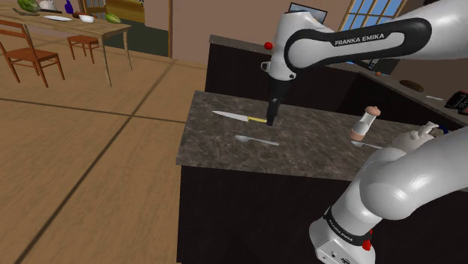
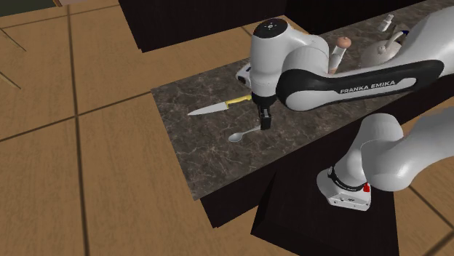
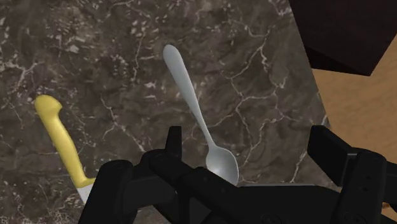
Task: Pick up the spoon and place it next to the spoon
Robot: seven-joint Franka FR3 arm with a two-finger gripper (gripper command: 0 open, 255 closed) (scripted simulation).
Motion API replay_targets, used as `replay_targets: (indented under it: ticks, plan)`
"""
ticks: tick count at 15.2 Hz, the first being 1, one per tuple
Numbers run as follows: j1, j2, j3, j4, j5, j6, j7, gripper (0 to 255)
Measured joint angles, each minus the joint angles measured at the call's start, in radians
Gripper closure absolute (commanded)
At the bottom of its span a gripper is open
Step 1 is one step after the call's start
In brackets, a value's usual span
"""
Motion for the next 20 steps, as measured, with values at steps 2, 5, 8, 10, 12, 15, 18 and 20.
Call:
replay_targets:
  ticks: [2, 5, 8, 10, 12, 15, 18, 20]
  plan:
    - [0.002, 0.055, 0.002, -0.012, -0.037, 0.051, -0.034, 0]
    - [-0.001, 0.157, 0.004, -0.014, -0.1, 0.132, -0.077, 0]
    - [-0.004, 0.231, 0.007, -0.028, -0.15, 0.203, -0.098, 0]
    - [-0.008, 0.251, 0.003, -0.04, -0.164, 0.233, -0.101, 0]
    - [-0.012, 0.265, 0.0, -0.051, -0.172, 0.26, -0.099, 0]
    - [-0.017, 0.285, -0.004, -0.075, -0.183, 0.303, -0.093, 0]
    - [-0.018, 0.29, -0.005, -0.079, -0.185, 0.313, -0.091, 0]
    - [-0.018, 0.291, -0.005, -0.079, -0.186, 0.314, -0.091, 0]
